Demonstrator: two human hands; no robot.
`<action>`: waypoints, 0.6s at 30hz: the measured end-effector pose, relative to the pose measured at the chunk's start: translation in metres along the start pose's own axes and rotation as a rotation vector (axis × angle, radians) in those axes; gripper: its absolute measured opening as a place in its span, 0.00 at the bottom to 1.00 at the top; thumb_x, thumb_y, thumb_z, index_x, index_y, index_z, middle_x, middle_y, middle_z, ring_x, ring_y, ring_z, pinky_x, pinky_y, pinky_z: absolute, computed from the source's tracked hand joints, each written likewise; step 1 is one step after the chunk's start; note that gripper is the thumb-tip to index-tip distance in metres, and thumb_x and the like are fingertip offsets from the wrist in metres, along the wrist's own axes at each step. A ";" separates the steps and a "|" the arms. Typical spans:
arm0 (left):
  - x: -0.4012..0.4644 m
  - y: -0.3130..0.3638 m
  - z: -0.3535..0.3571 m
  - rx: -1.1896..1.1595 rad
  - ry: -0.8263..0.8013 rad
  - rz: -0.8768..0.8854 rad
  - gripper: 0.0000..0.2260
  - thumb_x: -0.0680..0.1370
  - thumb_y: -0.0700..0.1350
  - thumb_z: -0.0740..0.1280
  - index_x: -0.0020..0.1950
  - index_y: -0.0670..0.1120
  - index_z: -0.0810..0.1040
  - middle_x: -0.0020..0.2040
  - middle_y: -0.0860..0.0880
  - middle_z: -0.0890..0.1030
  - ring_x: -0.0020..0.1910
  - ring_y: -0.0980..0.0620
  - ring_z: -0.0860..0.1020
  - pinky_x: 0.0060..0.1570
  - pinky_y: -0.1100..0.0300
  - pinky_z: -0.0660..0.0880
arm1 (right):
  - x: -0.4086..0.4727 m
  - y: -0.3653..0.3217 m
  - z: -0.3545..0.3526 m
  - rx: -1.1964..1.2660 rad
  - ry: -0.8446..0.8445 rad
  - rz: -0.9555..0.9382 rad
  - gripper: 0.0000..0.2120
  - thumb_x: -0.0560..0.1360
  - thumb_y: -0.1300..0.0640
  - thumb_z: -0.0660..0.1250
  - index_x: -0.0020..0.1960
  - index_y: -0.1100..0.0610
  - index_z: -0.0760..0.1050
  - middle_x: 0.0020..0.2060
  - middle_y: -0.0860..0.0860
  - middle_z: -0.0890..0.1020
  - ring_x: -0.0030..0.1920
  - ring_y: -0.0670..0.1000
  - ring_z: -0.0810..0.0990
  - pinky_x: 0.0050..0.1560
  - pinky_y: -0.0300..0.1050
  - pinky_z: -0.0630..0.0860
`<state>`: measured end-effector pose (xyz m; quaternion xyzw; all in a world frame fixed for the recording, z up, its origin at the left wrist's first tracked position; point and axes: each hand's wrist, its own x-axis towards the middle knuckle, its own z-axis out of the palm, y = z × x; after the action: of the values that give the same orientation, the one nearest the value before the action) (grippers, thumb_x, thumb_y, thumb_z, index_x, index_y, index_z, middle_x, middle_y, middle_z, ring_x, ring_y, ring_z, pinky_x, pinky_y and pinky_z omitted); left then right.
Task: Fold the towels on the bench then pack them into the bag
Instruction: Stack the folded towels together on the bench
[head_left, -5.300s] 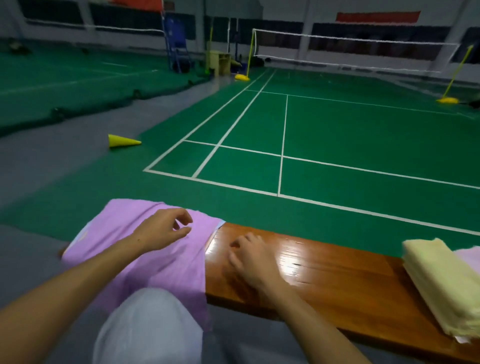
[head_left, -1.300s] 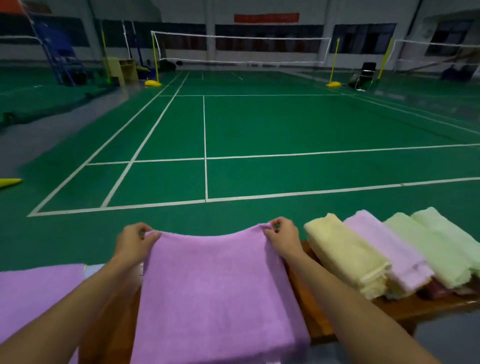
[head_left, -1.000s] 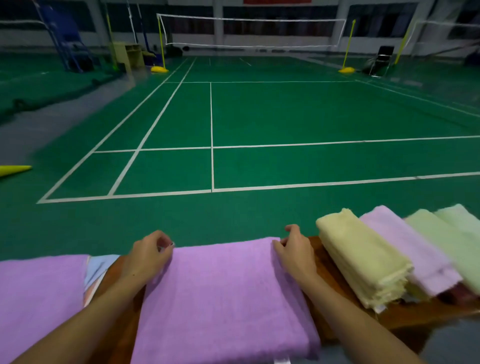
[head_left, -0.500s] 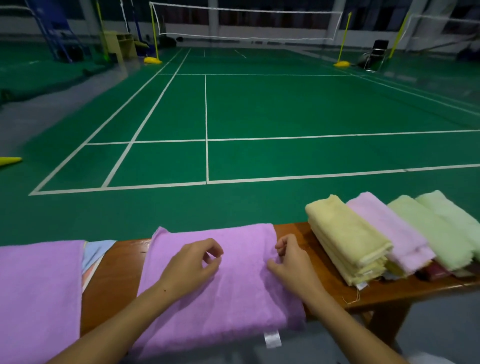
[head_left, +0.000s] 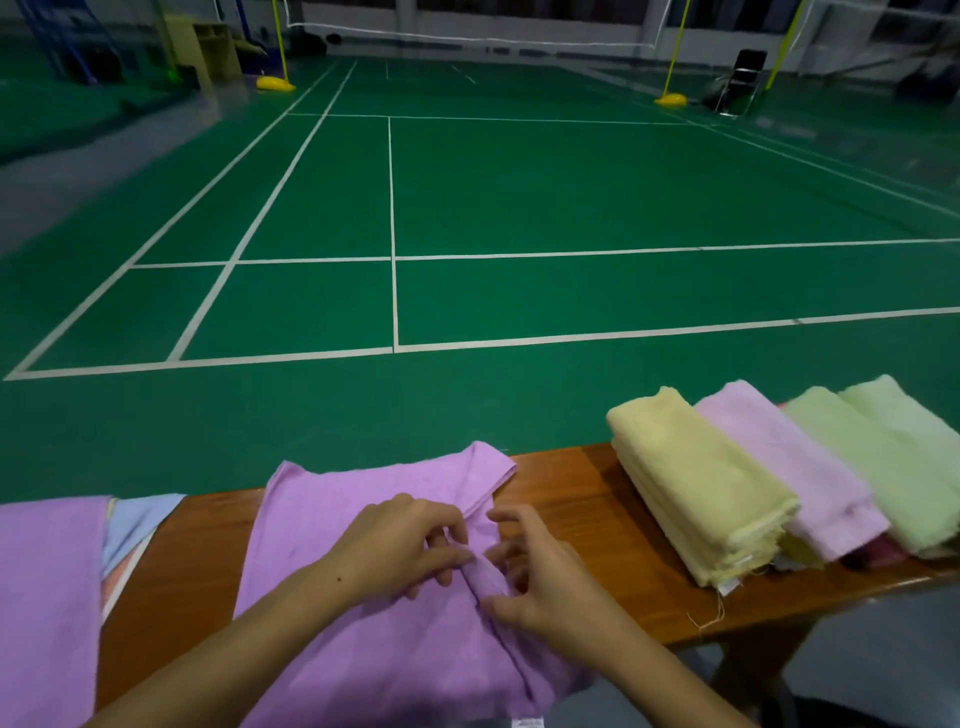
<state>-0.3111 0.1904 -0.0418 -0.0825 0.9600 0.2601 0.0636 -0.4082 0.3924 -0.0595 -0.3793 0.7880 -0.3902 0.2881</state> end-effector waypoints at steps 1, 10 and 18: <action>0.000 -0.002 -0.001 0.003 0.023 -0.005 0.09 0.81 0.60 0.67 0.50 0.57 0.79 0.38 0.66 0.84 0.30 0.59 0.82 0.46 0.58 0.81 | -0.005 0.003 -0.004 -0.045 -0.007 0.045 0.34 0.71 0.53 0.80 0.70 0.42 0.66 0.50 0.43 0.81 0.48 0.45 0.82 0.46 0.36 0.79; -0.010 -0.027 -0.002 -0.025 0.009 0.023 0.14 0.74 0.68 0.69 0.48 0.59 0.79 0.44 0.65 0.81 0.40 0.61 0.78 0.39 0.63 0.74 | -0.035 0.020 -0.042 -0.020 -0.144 -0.024 0.03 0.73 0.58 0.73 0.46 0.51 0.84 0.38 0.47 0.84 0.38 0.43 0.80 0.41 0.46 0.79; -0.016 -0.023 0.001 -0.026 -0.003 0.060 0.09 0.78 0.64 0.70 0.46 0.61 0.80 0.42 0.63 0.82 0.39 0.61 0.78 0.40 0.61 0.76 | -0.009 0.021 -0.040 -0.157 -0.049 -0.094 0.07 0.74 0.55 0.71 0.43 0.43 0.81 0.42 0.43 0.86 0.45 0.43 0.83 0.46 0.40 0.80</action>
<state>-0.2912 0.1732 -0.0516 -0.0542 0.9584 0.2746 0.0562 -0.4415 0.4241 -0.0541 -0.4470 0.7901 -0.3308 0.2578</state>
